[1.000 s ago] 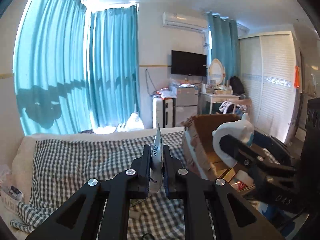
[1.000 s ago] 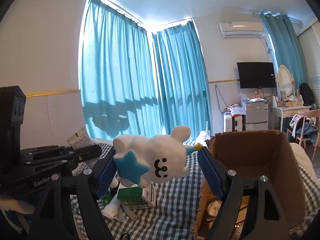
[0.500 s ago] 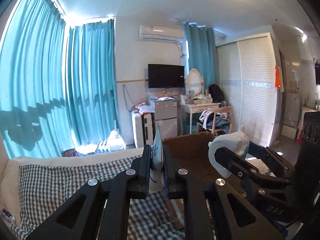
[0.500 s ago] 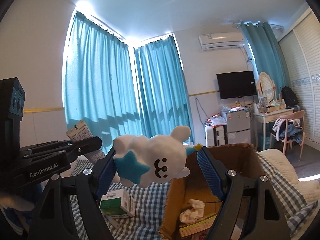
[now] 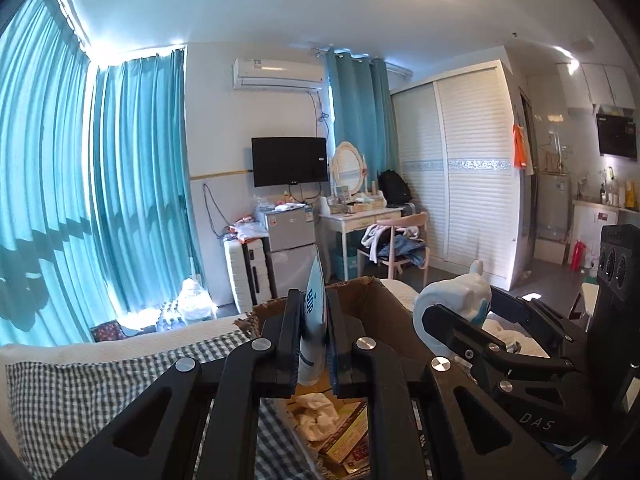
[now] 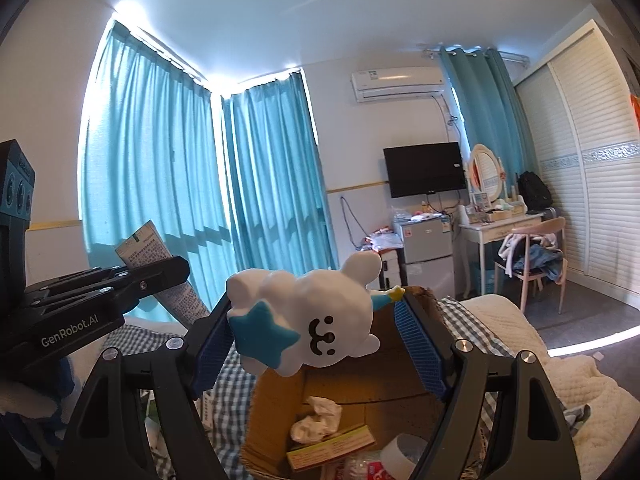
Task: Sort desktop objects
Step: 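Lift the toothpaste tube and plush toy and carry them over the box, then open both tools over the box to drop the tube and plush toy, then move both open tools back to the pile on the blanket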
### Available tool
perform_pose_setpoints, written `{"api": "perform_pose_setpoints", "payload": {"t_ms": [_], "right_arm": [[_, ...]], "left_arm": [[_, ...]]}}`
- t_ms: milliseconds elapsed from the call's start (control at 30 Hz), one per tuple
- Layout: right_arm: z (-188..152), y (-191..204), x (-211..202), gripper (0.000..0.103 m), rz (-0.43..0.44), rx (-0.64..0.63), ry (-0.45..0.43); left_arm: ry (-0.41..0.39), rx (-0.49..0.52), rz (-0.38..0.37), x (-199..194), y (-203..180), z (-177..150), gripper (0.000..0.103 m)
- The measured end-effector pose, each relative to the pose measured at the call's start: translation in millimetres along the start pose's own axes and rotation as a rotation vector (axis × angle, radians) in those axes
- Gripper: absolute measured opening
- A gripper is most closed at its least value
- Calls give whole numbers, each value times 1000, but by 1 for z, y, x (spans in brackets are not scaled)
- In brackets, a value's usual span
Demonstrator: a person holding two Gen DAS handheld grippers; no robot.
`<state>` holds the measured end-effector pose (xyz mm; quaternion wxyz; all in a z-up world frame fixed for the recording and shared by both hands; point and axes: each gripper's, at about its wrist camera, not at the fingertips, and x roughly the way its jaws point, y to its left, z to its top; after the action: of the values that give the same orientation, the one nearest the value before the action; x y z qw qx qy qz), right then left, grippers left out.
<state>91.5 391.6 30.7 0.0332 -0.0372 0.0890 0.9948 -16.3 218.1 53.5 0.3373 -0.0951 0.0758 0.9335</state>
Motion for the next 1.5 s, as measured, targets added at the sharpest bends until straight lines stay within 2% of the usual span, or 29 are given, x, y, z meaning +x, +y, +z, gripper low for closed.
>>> {"api": "perform_pose_setpoints", "payload": {"t_ms": [367, 733, 933, 1067, 1133, 1167, 1233, 1300, 1433, 1500], "right_arm": [[-19, -16, 36, 78, -86, -17, 139], [-56, -34, 73, 78, -154, -33, 299], [-68, -38, 81, 78, -167, -44, 352], [-68, -31, 83, 79, -180, -82, 359], [-68, -27, 81, 85, -211, -104, 342], [-67, -26, 80, 85, -210, -105, 337], [-64, -24, 75, 86, -208, -97, 316], [-60, -24, 71, 86, -222, -92, 295], [-49, -22, 62, 88, -221, -76, 257], [-45, -19, 57, 90, -222, -73, 236]], "left_arm": [[83, -69, -57, 44, 0, -31, 10], [185, -81, -94, 101, -13, -50, 11], [259, -86, -104, 125, -16, -69, 11], [273, -96, -87, 126, -14, -72, 11], [266, -119, -85, 122, -8, -69, 13], [262, -129, -77, 122, -2, -66, 17], [253, -152, -70, 118, 9, -61, 29], [224, -184, -53, 108, 18, -57, 61], [179, -236, -26, 86, 33, -49, 84], [159, -230, 4, 73, 38, -44, 94]]}}
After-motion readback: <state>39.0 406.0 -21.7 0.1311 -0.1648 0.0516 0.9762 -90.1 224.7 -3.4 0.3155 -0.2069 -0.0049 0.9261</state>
